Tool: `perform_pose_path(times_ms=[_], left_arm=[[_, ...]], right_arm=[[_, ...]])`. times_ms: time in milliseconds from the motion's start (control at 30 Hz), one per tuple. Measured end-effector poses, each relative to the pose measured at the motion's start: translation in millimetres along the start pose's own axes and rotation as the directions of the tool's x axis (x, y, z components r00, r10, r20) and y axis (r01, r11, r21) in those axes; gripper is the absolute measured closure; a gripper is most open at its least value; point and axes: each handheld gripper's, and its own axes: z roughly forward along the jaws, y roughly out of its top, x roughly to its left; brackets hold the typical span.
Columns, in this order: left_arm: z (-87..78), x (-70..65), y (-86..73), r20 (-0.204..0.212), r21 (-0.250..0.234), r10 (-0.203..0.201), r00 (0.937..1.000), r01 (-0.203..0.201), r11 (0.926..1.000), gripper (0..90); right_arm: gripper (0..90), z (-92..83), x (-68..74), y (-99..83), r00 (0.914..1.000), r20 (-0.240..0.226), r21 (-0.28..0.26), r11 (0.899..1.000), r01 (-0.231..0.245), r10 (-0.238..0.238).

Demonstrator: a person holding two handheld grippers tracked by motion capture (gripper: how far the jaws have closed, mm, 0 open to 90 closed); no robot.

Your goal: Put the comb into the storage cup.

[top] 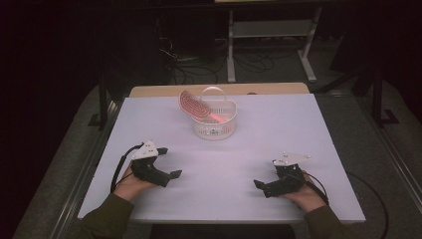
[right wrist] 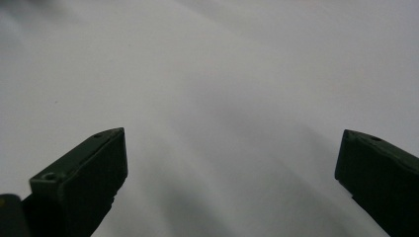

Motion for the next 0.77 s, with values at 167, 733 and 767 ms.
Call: perform_pose_path(times_ms=[167, 733, 767], left_arm=[[-3.6, -4.1, -8.6, 0.01, 0.027, 0.016, 0.9998, -0.016, 0.9995, 0.0], [-3.2, -7.9, -22.2, 0.003, 0.089, 0.021, 0.9998, -0.021, 0.9958, 0.0], [-3.2, -7.7, -22.3, 0.001, 0.093, 0.022, 0.9998, -0.022, 0.9954, 0.0]], right_arm=[[0.0, -0.4, 0.5, -0.1, 1.0, 0.001, -0.001, 1.0, 0.002, -0.002], [0.0, -0.6, 0.5, -0.5, 1.0, 0.002, 0.003, 1.0, 0.004, -0.004], [0.0, -0.6, 0.6, -0.6, 1.0, 0.002, 0.003, 1.0, 0.005, -0.005]])
